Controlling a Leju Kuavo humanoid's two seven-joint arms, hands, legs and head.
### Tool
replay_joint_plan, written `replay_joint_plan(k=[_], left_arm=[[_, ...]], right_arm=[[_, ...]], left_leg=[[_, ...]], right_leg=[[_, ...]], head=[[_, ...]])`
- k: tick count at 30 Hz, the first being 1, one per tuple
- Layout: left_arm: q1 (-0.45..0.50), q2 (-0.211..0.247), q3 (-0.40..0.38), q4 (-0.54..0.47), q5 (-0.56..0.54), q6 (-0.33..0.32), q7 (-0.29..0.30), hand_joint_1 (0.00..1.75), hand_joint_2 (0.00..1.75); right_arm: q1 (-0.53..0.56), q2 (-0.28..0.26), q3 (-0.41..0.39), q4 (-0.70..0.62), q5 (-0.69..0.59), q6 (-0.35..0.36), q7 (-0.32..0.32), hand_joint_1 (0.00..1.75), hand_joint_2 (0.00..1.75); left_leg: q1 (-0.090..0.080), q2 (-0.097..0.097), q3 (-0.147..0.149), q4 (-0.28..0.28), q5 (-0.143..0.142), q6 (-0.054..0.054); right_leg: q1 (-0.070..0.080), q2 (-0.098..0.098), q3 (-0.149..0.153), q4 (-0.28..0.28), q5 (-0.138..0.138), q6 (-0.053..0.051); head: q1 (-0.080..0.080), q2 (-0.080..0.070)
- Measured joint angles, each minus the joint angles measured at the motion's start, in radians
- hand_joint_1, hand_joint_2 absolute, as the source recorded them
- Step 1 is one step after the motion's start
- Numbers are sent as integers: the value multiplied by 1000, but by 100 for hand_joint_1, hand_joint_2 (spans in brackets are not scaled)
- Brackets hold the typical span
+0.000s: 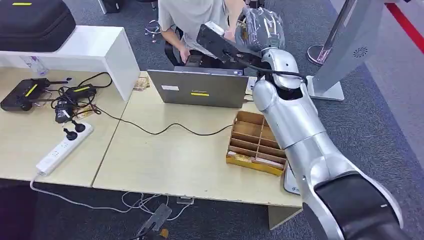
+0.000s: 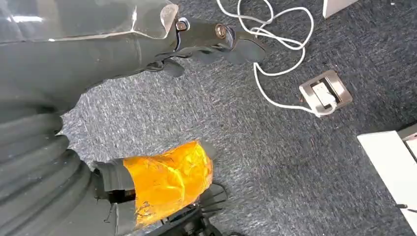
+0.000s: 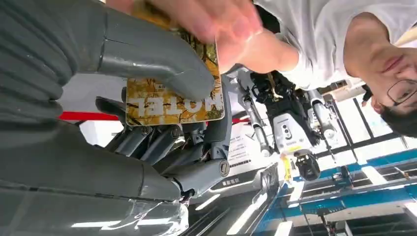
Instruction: Pass the card to the sensor for recognition and then transmit it.
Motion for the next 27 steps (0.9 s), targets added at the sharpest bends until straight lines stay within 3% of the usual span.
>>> replay_joint_plan(k=[7,8,21,24,27], left_arm=[[0,0,0,0,-3,-2,3,0,175],[0,0,0,0,-3,-2,3,0,175],[0,0,0,0,7,-5,11,0,175],[1,2,0,0,13,3,12,0,175],[4,5,1,0,26,10,13,0,175]], right_arm=[[8,-14,0,35,10,-1,6,175,175],[9,-19,0,40,10,-1,6,0,175],[31,-74,-11,55,-14,-25,-8,0,175],[52,-116,-63,49,-138,-24,-59,0,175],[88,-173,-171,30,-316,-2,-132,0,175]], left_leg=[[0,0,-1,0,0,0],[0,0,-1,0,0,0],[0,0,-2,0,0,-1],[0,-2,-2,1,1,-1],[0,-3,-3,3,1,-1]], right_leg=[[0,0,-1,0,0,0],[0,0,-2,0,0,0],[0,0,-3,0,0,0],[0,-2,-2,0,1,0],[0,-3,-2,0,1,1]], head=[[0,0],[0,0],[0,0],[0,0],[0,0]])
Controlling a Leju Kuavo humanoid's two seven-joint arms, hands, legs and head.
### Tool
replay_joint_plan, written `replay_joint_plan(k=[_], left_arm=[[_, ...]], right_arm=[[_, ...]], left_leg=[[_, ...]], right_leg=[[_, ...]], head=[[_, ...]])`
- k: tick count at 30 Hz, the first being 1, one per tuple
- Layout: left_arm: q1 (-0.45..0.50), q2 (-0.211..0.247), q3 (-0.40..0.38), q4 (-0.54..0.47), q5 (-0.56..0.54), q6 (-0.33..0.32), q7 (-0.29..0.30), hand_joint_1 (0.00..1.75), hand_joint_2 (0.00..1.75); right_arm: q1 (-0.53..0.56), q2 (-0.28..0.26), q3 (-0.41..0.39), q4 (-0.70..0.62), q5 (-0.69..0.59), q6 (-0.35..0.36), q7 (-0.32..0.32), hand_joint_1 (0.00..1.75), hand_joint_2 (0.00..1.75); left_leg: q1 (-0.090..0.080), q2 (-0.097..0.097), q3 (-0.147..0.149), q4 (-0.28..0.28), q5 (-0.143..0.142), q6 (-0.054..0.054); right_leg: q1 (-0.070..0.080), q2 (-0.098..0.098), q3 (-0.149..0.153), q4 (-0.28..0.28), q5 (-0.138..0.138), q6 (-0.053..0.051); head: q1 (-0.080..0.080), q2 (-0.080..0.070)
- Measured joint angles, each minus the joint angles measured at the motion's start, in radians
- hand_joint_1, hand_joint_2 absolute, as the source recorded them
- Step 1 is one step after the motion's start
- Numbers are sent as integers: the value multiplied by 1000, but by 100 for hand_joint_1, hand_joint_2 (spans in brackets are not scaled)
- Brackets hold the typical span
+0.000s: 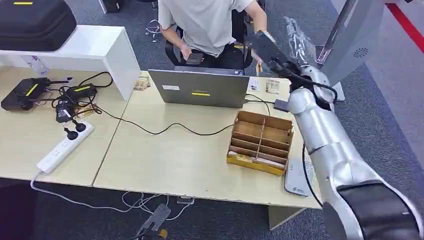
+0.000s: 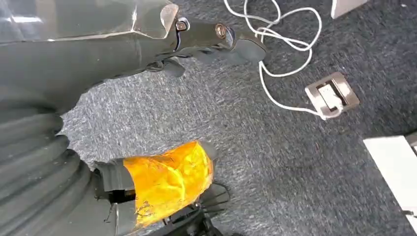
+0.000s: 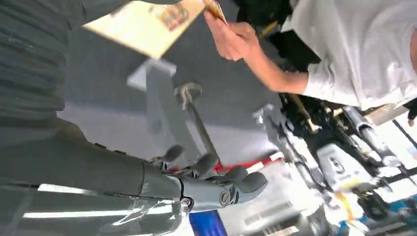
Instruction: Pass the card to the sensor for recognition and then transmit it.
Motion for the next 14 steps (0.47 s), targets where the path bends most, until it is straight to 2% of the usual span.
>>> replay_joint_plan(k=[3,5,11,13,14], left_arm=[[4,3,8,0,18,-1,-8,0,175],[6,5,15,0,23,-1,-13,0,175],[9,10,25,0,30,0,-14,0,175],[10,10,26,0,32,-1,-13,0,175],[10,11,29,0,33,2,-13,0,175]], right_arm=[[43,-75,-121,-24,-130,27,-59,0,175],[70,-119,-182,-39,-164,44,-86,0,175],[114,-184,-277,-67,-202,53,-90,0,175],[138,-208,-312,-79,-284,81,-110,0,175],[161,-232,-349,-87,-370,118,-136,0,175]], left_leg=[[0,-3,-1,0,0,0],[0,-4,-3,1,0,0],[-2,3,-2,0,-1,1],[-1,1,-1,1,-1,1],[-1,-3,-2,1,0,1]], right_leg=[[0,-3,1,-1,0,0],[0,-4,1,-1,0,0],[0,3,-3,-1,1,1],[0,2,-3,-2,1,1],[1,-4,-2,-2,0,2]], head=[[0,0],[0,0],[0,0],[-1,0],[-1,0]])
